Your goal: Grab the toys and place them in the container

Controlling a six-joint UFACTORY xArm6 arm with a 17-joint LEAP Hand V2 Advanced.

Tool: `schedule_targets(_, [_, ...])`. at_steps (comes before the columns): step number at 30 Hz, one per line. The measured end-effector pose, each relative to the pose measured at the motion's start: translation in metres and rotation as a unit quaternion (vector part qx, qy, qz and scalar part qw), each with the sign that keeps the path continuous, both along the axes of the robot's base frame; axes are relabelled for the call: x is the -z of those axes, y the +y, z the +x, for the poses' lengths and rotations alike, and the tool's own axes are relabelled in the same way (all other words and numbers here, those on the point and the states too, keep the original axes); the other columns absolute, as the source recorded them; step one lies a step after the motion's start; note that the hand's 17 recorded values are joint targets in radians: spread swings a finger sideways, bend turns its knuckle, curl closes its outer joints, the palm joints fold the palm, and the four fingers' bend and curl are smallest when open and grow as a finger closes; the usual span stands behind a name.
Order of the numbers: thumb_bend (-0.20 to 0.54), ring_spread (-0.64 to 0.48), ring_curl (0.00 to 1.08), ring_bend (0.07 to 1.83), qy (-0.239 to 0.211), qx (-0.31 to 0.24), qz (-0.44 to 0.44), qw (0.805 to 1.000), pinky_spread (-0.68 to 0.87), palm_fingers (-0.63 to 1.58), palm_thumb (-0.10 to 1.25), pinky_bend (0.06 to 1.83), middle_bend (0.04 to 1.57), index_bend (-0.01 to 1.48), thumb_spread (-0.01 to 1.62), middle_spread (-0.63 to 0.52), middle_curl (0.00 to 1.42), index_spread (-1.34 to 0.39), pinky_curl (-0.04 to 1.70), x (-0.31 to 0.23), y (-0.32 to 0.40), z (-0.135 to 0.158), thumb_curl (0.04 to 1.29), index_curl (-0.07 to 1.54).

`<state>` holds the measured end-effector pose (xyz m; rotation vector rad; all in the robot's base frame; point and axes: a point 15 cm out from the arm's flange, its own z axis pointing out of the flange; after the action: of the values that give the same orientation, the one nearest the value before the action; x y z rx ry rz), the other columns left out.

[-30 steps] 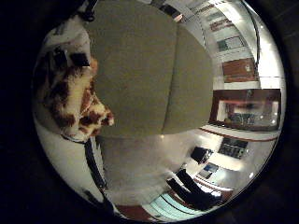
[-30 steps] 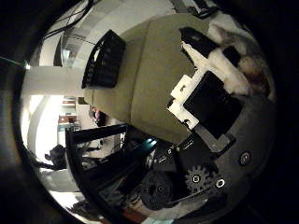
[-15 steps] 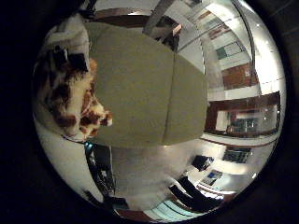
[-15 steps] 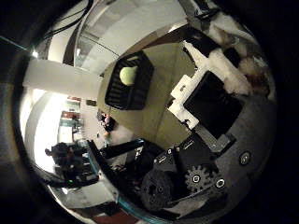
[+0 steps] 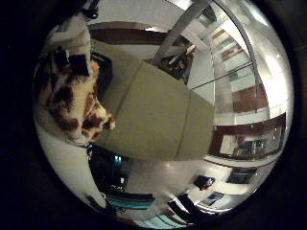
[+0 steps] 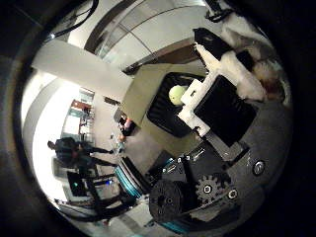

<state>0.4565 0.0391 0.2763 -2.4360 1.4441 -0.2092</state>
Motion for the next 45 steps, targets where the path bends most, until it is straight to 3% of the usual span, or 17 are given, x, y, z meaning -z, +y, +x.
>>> schedule_targets(17, [-0.01,-0.21,0.74,1.37,0.016,-0.053,-0.004,0.998,-0.19,1.14,1.09,1.39,1.36,1.14,1.07,-0.13,0.7,-0.23,0.84,0.002,0.131,-0.03,0.65,0.82])
schedule_targets(33, [-0.013,-0.21,0.73,1.39,0.014,-0.05,0.0,0.999,-0.19,1.15,1.09,1.38,1.36,1.13,1.06,-0.13,0.7,-0.23,0.85,0.019,0.168,0.022,0.66,0.82])
schedule_targets(45, [-0.012,-0.21,0.73,1.39,0.019,-0.052,-0.001,0.998,-0.19,1.14,1.09,1.38,1.36,1.14,1.06,-0.13,0.7,-0.23,0.85,0.033,0.181,0.037,0.67,0.82])
